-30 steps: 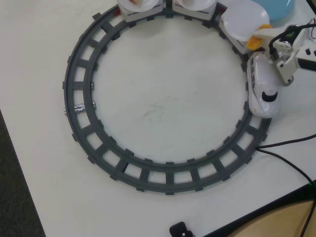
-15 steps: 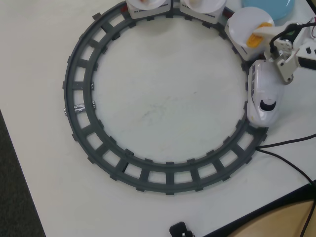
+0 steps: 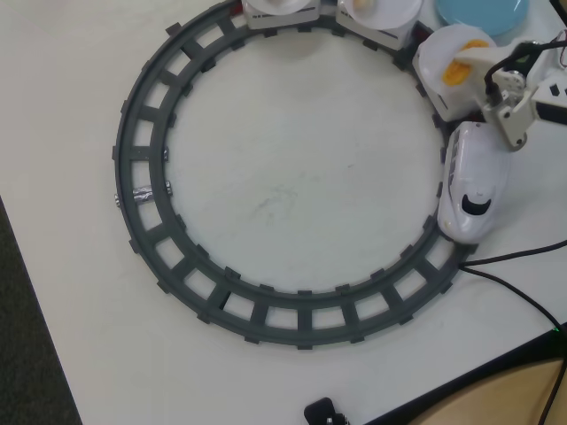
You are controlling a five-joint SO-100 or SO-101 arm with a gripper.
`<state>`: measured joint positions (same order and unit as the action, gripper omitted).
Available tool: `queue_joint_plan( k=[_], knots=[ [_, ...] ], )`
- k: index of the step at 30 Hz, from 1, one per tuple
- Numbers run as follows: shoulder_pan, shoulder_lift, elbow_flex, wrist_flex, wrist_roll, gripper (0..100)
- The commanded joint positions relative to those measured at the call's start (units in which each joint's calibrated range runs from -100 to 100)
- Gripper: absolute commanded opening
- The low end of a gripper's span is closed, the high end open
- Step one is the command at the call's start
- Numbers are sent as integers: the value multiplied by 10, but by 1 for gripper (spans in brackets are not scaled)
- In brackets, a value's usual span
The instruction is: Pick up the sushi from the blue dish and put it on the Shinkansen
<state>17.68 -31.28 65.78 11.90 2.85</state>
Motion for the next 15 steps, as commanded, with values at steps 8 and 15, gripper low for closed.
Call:
queue_joint_plan(
  k=[8,15],
  knots=[
    [-4,-26,-29,27,2,14],
    [-4,-26,-28,29,7,15]
  ],
)
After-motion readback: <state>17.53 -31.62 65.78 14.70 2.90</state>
